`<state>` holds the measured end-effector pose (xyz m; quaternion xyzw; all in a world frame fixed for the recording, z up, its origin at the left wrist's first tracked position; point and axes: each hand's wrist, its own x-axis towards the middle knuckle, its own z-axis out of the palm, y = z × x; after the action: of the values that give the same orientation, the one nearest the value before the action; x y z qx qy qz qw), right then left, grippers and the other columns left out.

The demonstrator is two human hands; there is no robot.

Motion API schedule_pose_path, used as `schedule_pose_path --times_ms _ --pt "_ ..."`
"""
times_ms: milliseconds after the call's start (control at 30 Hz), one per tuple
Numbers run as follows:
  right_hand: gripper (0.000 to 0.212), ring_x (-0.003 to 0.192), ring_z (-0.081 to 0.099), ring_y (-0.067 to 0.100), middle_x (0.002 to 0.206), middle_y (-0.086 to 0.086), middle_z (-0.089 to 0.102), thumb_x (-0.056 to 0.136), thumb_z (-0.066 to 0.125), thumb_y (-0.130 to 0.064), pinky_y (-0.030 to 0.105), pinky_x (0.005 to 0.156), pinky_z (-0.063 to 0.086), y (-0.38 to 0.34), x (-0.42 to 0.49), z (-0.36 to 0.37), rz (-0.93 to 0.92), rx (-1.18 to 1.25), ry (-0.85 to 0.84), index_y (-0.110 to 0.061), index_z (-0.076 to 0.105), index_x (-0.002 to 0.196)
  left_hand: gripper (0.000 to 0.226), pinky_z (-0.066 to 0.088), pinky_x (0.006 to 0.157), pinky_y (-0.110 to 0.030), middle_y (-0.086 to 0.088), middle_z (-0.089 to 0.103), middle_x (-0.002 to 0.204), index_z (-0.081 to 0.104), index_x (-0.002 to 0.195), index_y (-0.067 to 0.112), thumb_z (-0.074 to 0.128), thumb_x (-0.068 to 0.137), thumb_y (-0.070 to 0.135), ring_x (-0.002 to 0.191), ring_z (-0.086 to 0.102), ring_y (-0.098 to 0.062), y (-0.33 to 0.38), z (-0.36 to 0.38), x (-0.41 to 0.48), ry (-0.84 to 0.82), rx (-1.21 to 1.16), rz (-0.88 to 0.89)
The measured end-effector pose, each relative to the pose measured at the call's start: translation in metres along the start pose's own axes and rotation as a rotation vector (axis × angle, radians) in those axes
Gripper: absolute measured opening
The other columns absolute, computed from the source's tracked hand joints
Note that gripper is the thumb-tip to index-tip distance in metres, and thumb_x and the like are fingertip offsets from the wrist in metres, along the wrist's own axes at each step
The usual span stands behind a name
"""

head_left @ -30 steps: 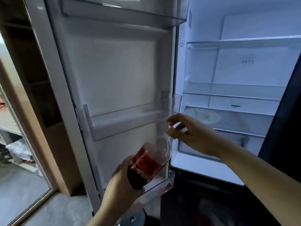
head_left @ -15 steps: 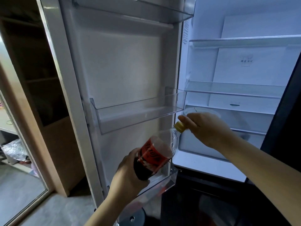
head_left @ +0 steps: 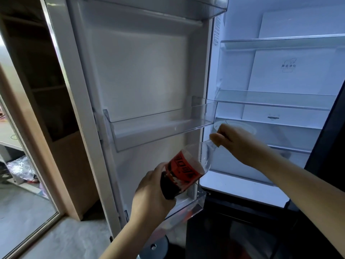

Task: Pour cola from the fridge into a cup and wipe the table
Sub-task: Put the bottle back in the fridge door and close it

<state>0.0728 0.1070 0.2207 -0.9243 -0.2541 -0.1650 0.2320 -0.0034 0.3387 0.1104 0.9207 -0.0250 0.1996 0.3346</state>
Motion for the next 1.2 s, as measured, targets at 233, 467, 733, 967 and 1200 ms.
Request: schedule_pose_path --times_ms 233,467,733,967,1200 --pt "0.024 0.063 0.057 0.026 0.072 0.007 0.061 0.098 0.038 -0.028 0.033 0.053 0.046 0.012 -0.003 0.006 -0.639 -0.234 0.377 -0.010 0.052 0.091 0.070 0.047 0.073 -0.020 0.020 0.052 0.103 0.040 0.117 0.045 0.078 0.061 0.026 0.093 0.053 -0.001 0.006 0.000 0.002 -0.087 -0.099 0.010" --pt "0.020 0.047 0.049 0.032 0.055 0.008 0.052 0.094 0.032 -0.024 0.033 0.047 0.043 0.010 0.009 0.003 -0.409 -0.323 0.318 -0.021 0.037 0.076 0.056 0.047 0.067 -0.020 0.018 0.055 0.098 0.043 0.110 0.045 0.072 0.064 0.030 0.085 0.054 -0.001 0.011 0.005 0.001 -0.063 -0.054 0.031" --pt "0.032 0.045 0.035 0.017 0.053 0.001 0.042 0.100 0.025 -0.026 0.021 0.047 0.030 0.010 -0.005 0.004 -0.779 -0.205 0.392 -0.016 0.042 0.074 0.063 0.048 0.072 -0.019 0.019 0.053 0.101 0.044 0.112 0.043 0.076 0.059 0.028 0.088 0.054 -0.001 -0.001 0.007 0.002 -0.072 -0.056 0.080" --pt "0.029 0.040 0.040 0.023 0.049 0.003 0.045 0.099 0.021 -0.026 0.023 0.045 0.029 -0.003 0.012 -0.008 -0.827 -0.343 0.317 -0.022 0.035 0.074 0.071 0.042 0.068 -0.011 0.020 0.055 0.099 0.039 0.110 0.051 0.079 0.056 0.027 0.091 0.054 0.002 -0.004 0.014 -0.007 0.000 -0.127 0.101" --pt "0.049 0.043 0.052 0.030 0.049 0.001 0.050 0.098 0.025 -0.050 0.025 0.043 0.028 -0.017 -0.003 0.009 -0.399 -0.332 0.243 -0.014 0.050 0.077 0.075 0.037 0.063 -0.008 0.021 0.048 0.098 0.042 0.122 0.037 0.081 0.060 0.024 0.083 0.052 0.003 -0.012 0.019 -0.014 0.090 -0.082 0.073"
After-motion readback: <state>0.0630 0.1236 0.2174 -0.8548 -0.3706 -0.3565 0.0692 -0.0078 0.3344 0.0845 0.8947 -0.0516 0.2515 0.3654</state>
